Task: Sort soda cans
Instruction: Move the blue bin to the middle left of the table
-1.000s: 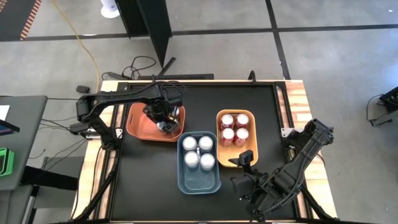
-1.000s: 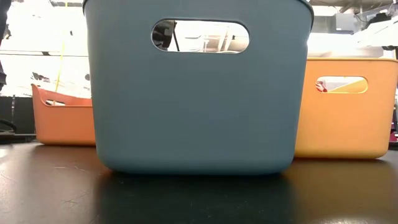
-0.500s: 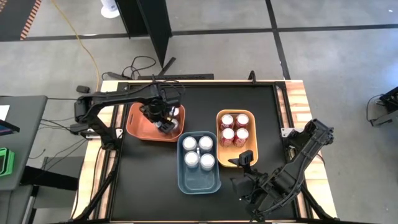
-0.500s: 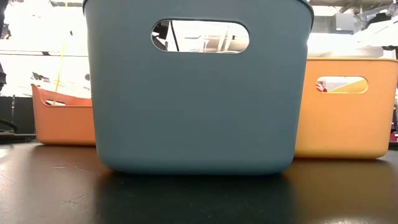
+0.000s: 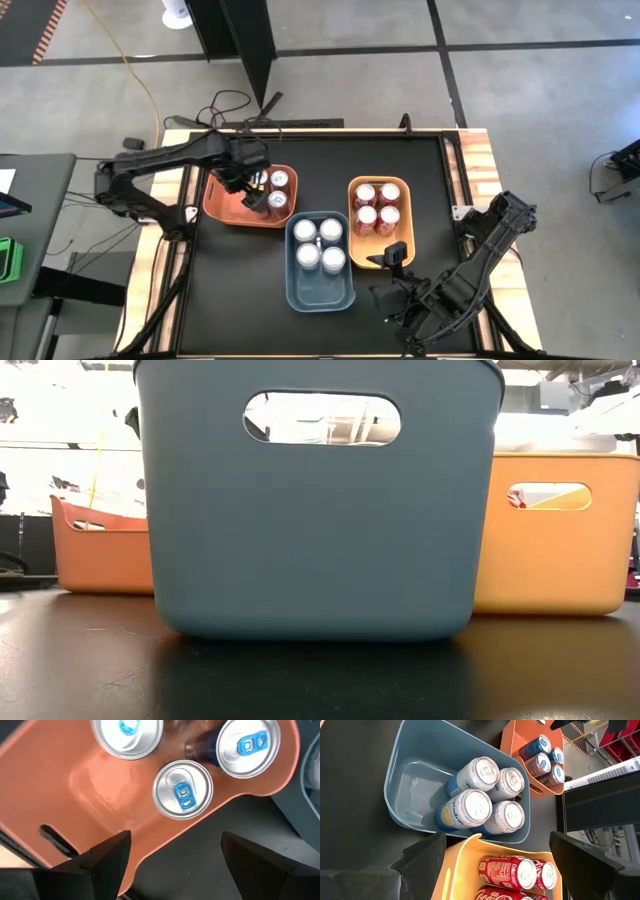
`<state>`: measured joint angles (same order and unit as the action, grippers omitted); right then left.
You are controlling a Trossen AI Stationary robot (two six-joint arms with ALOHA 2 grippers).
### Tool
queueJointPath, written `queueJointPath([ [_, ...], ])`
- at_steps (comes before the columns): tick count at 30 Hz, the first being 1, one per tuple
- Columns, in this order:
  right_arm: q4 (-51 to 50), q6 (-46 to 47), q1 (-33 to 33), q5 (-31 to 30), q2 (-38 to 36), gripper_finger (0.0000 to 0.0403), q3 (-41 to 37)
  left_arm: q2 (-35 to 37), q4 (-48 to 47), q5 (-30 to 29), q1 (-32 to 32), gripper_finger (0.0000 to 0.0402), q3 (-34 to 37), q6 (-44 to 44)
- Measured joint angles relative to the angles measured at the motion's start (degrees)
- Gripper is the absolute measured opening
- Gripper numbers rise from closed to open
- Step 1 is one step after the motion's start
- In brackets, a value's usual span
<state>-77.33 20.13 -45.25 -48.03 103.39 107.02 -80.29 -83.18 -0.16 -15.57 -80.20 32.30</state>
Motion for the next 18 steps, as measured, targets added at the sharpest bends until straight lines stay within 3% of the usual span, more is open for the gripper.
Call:
queueJointPath([
  [5,1.4,0.2,0.0,0.0,0.0,0.0372,0.0,5.2,1.0,-8.3,5.1,0.0302,0.0,3.3],
  [11,1.6,3.0,-0.1,0.0,-0.1,0.0368,-2.1,10.2,7.3,-21.6,16.8,0.0294,0.0,7.0],
  [14,1.8,5.8,-0.1,0.4,-0.1,0.0352,-5.0,10.8,8.9,-29.5,24.1,0.0263,0.0,8.9],
  [18,3.2,8.8,-0.2,1.5,0.0,0.0306,-8.1,10.2,9.3,-37.9,32.8,0.0189,0.0,12.1],
])
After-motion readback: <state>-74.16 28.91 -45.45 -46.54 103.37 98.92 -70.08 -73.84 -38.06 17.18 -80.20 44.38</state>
